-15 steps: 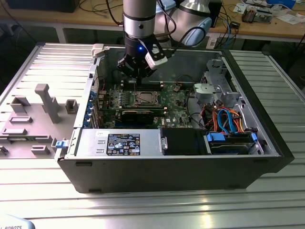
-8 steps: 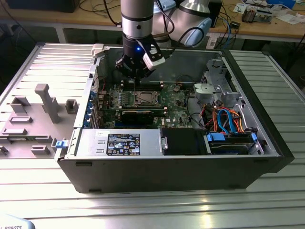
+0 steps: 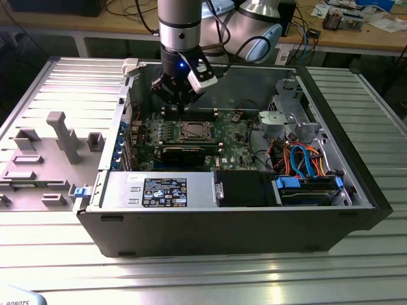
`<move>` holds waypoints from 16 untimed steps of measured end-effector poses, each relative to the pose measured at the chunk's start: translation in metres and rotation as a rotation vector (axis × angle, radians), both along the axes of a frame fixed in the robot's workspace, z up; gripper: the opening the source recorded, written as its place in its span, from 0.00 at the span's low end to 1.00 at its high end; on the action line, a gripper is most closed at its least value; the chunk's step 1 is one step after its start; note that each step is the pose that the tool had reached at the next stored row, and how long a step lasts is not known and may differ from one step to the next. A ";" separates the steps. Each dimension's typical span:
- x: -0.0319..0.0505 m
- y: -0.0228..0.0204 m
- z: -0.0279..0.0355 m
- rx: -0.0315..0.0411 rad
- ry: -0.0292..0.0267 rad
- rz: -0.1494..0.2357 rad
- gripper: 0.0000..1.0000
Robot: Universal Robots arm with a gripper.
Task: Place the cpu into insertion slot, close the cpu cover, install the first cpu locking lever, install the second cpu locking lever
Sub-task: 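Install the first cpu locking lever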
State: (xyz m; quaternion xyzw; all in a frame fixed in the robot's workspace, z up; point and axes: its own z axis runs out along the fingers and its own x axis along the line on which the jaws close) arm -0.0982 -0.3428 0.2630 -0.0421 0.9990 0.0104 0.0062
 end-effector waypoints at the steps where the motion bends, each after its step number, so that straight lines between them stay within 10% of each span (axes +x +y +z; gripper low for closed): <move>1: 0.0000 0.0000 0.0000 0.0000 0.0000 0.000 0.11; 12: -0.0093 0.0002 -0.0002 0.0001 0.0000 0.000 0.11; 16: -0.0190 0.0092 -0.0016 0.0004 0.0001 0.004 0.11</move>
